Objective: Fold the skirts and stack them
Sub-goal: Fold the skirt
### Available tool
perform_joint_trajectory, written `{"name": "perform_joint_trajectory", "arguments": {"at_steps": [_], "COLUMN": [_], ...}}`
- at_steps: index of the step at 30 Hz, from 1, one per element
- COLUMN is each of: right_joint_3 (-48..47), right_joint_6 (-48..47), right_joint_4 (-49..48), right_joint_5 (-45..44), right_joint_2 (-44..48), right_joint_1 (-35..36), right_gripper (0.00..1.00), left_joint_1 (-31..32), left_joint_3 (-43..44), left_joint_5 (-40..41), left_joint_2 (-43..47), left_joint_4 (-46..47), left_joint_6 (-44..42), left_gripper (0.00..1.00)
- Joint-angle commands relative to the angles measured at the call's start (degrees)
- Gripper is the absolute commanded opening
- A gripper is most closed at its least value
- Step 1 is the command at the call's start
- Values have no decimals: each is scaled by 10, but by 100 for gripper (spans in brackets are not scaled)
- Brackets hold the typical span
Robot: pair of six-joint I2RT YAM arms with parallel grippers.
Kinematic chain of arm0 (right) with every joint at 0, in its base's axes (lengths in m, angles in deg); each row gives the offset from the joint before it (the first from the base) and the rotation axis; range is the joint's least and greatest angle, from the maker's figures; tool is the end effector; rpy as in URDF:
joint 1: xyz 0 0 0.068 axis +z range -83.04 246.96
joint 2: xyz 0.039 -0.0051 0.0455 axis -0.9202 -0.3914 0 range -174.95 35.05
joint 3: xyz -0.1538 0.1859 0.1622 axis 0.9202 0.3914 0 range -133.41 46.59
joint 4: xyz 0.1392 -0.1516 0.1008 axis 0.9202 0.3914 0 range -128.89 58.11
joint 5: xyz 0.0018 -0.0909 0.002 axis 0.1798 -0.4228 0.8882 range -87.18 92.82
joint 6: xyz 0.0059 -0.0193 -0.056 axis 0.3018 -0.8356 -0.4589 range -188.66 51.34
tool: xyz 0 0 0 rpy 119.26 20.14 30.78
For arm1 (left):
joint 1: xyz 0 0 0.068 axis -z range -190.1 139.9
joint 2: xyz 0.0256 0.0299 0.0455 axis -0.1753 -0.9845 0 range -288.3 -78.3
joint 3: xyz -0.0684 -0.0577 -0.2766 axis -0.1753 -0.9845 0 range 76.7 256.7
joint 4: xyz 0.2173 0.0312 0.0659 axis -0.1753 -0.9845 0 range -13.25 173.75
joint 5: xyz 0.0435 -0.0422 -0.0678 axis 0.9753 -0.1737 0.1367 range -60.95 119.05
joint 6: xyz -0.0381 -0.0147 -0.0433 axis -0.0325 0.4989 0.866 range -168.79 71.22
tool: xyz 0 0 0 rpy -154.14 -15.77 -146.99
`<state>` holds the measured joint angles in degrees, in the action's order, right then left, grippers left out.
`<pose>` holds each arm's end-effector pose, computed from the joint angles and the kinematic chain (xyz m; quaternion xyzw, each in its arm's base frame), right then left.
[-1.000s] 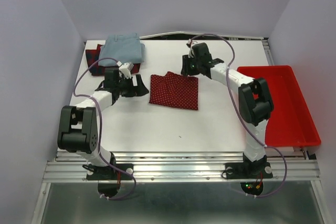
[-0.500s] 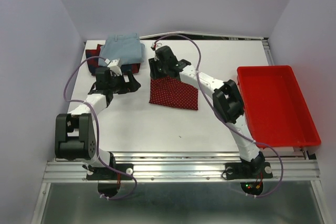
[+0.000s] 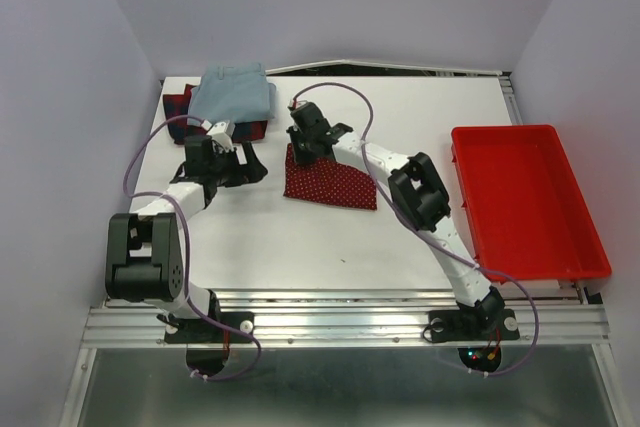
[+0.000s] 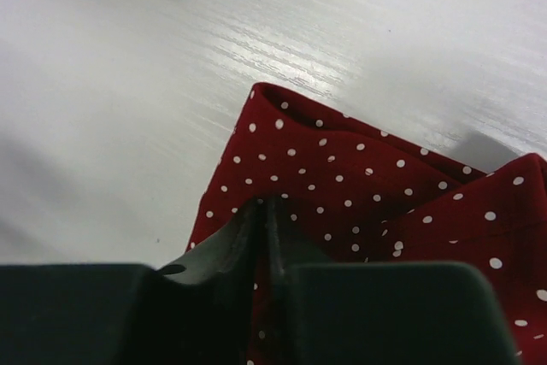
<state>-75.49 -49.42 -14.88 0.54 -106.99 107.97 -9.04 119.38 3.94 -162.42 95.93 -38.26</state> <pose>0.4127 0.3565 0.1902 -0.1661 0.9051 0.1803 0.3473 0.2869 -0.0238 0.2448 0.0400 0.8483 -0.2364 0.4721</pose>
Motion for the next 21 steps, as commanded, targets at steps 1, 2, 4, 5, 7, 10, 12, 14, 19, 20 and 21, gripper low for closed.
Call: {"name": "perform_joint_trajectory", "arguments": {"at_steps": [1, 2, 4, 5, 7, 10, 12, 14, 19, 20, 21], "right_joint_3": [-14, -10, -9, -7, -7, 1, 11, 4, -6, -7, -8], "right_joint_6": [8, 8, 13, 15, 24, 36, 38, 32, 39, 39, 38], "right_joint_4": [-1, -1, 0, -2, -4, -8, -19, -19, -5, -5, -4], "right_joint_5": [3, 9, 13, 15, 17, 48, 50, 48, 26, 25, 7], "right_joint_2": [-18, -16, -9, -5, 5, 27, 39, 43, 49, 51, 51], "right_joint_1": [6, 6, 6, 6, 6, -1, -1, -1, -1, 5, 5], "right_gripper": [9, 1, 1, 1, 1, 1, 1, 2, 38, 38, 38], "left_joint_1": [9, 11, 20, 23, 24, 25, 30, 32, 31, 29, 28], "left_joint_3": [13, 13, 9, 7, 0, -5, -9, -8, -17, -20, -22], "left_joint_5": [-38, -64, -85, -93, -108, -137, -137, -128, -104, -100, -95], "left_joint_2": [-28, -35, -58, -65, -84, -99, -100, -98, -63, -54, -46], "left_joint_4": [0, 1, 20, 27, 61, 100, 121, 122, 119, 117, 112], "left_joint_6": [-12, -10, 4, 10, 25, 62, 71, 75, 71, 70, 67], "left_gripper": [99, 99, 99, 99, 99, 99, 99, 99, 99, 99, 99]}}
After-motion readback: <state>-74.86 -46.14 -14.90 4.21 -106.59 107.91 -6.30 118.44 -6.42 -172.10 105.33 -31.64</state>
